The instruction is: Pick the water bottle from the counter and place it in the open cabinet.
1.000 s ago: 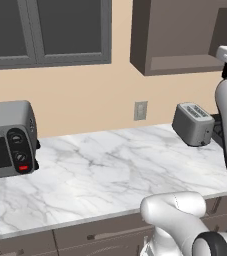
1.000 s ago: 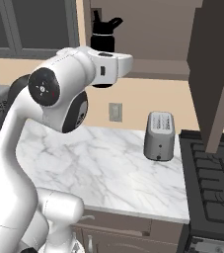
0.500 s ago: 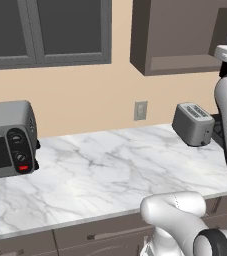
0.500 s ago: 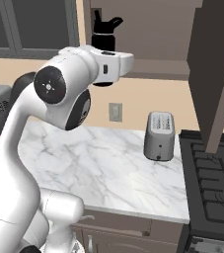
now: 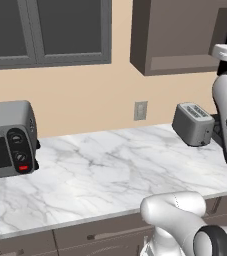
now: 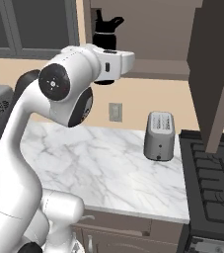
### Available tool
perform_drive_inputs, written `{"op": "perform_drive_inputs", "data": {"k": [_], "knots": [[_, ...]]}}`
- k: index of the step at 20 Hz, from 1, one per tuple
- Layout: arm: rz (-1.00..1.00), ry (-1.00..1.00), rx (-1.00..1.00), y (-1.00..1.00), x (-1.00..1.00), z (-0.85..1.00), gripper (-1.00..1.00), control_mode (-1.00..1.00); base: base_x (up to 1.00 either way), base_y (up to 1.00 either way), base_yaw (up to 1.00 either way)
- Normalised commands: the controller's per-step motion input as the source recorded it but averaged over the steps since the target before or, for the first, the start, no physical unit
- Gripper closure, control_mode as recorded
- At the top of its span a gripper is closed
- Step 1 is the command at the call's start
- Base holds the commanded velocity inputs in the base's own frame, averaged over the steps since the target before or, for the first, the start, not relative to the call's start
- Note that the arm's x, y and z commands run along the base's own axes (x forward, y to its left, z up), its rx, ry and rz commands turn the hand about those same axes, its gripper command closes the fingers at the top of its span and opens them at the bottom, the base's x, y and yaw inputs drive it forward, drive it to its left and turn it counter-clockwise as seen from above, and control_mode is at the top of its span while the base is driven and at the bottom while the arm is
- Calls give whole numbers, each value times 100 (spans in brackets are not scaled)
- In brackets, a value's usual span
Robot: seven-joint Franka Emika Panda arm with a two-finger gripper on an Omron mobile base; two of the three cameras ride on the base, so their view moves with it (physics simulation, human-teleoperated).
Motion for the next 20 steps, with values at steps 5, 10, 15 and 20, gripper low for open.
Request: {"op": "perform_drive_inputs", "data": {"k": [5, 10, 15, 20], "knots": [[0, 0, 0, 5, 13, 0, 100, -100, 0, 0, 0], [0, 0, 0, 1, 9, 0, 100, -100, 0, 0, 0], [0, 0, 0, 0, 5, -3, 100, -100, 0, 0, 0], [0, 0, 0, 0, 0, -7, 100, -100, 0, 0, 0]]}}
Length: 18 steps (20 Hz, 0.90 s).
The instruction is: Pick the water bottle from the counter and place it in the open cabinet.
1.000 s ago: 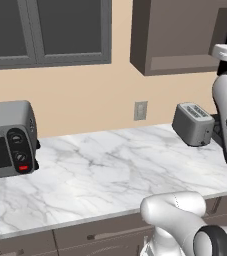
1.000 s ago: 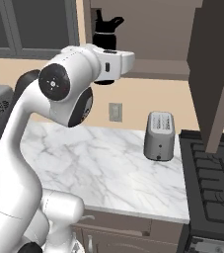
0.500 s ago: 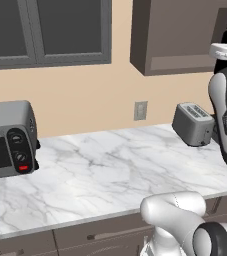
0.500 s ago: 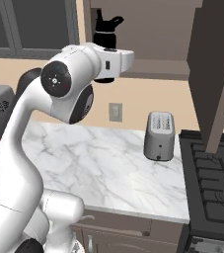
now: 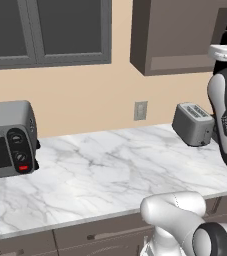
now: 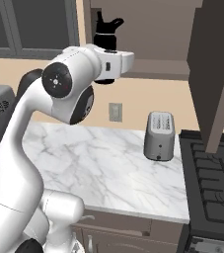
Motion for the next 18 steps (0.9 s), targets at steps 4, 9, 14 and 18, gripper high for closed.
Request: {"op": "perform_drive_inputs", "data": {"k": [4, 9, 14, 18], "knots": [[0, 0, 0, 0, 2, -7, 100, -100, 0, 0, 0], [0, 0, 0, 0, 9, -4, 100, -100, 0, 0, 0], [0, 0, 0, 0, 17, -2, 100, -100, 0, 0, 0], [0, 0, 0, 0, 21, -1, 100, -100, 0, 0, 0]]}}
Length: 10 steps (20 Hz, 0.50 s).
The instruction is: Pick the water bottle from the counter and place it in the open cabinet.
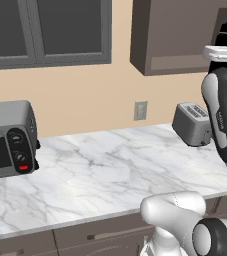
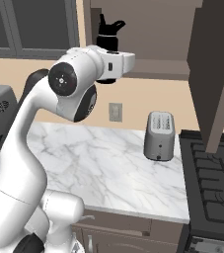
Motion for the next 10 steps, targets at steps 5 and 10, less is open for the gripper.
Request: {"op": "perform_drive_inputs", "data": {"k": [5, 10], "knots": [[0, 0, 0, 0, 12, -8, 100, -100, 0, 0, 0], [0, 0, 0, 0, 9, -15, 100, -100, 0, 0, 0]]}}
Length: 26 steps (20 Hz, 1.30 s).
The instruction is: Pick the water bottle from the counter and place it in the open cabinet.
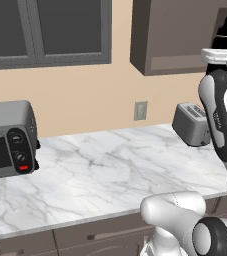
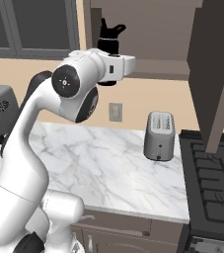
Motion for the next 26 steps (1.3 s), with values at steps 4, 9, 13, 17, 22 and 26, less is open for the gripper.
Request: {"op": "perform_drive_inputs", "data": {"k": [4, 9, 13, 17, 22, 26], "knots": [[0, 0, 0, 0, 12, -9, 100, -100, 0, 0, 0], [0, 0, 0, 0, 17, -1, 100, -100, 0, 0, 0], [0, 0, 0, -4, 22, 0, 100, -100, 0, 0, 0], [0, 0, 0, -12, 22, 0, 100, -100, 0, 0, 0], [0, 0, 0, -10, 20, 0, 100, -100, 0, 0, 0], [0, 0, 0, -1, 25, 0, 100, -100, 0, 0, 0]]}}
